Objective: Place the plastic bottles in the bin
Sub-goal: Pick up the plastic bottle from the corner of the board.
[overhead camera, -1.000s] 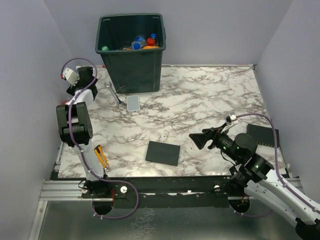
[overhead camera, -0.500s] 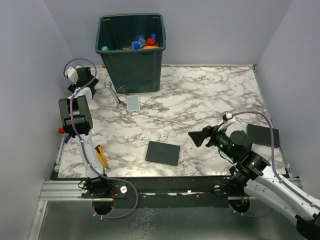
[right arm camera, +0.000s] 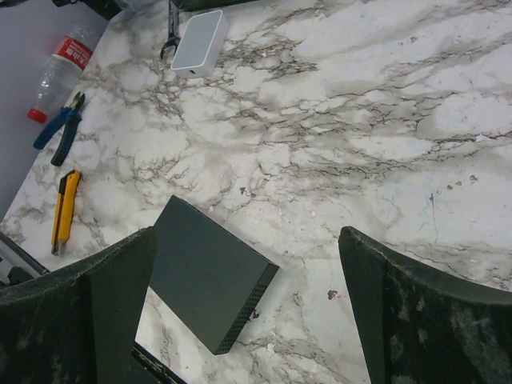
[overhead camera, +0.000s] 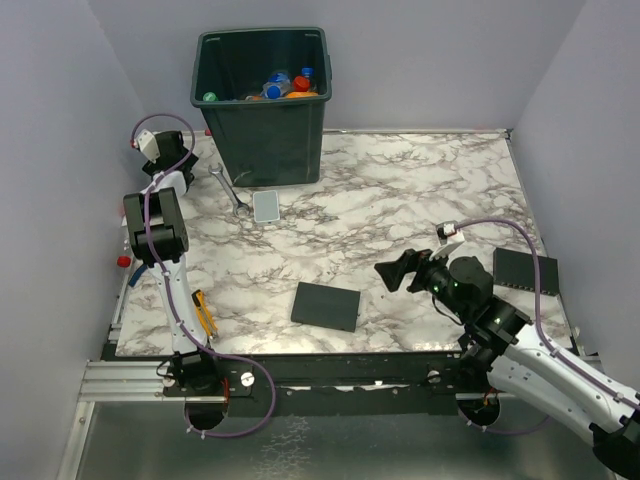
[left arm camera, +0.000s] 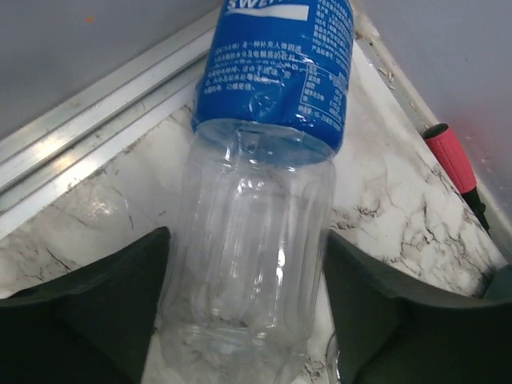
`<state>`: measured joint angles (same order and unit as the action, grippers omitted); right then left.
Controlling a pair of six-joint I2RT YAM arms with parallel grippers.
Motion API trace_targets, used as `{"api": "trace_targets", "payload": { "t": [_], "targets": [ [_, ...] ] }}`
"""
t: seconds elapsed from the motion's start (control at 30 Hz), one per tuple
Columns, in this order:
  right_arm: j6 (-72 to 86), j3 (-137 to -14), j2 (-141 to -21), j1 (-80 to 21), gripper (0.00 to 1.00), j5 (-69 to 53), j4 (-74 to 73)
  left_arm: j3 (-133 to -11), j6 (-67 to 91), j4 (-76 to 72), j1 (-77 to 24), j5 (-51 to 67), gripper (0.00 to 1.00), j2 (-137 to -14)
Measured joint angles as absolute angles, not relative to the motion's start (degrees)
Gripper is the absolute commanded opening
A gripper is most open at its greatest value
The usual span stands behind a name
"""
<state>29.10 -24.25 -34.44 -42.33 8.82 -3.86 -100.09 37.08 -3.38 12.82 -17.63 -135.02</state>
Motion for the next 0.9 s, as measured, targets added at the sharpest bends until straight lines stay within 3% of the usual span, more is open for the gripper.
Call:
{"api": "trace_targets", "payload": {
  "t": [0.1, 0.23, 0.53, 0.9],
  "targets": [
    [29.1, -24.3, -35.2, -42.3, 0.99, 8.8, -3.8, -100.0, 37.5, -3.4, 12.8, -17.1, 0.48, -135.1],
    [29.1, -24.3, -34.9, -42.3, 0.99, 8.8, -3.7, -97.5, 38.5, -5.9, 12.8, -16.8, 0.34, -134.1],
    [29.5, -24.3, -29.4, -42.3, 0.98, 8.1, -3.7, -78.7, 40.8, -6.9, 12.8, -19.4, 0.28, -117.7],
    [29.5, -25.4, -24.5, -42.3, 0.98, 3.7, -4.4, -64.2, 42.7, -7.6, 8.5, -23.8, 0.21, -74.3]
  ]
}}
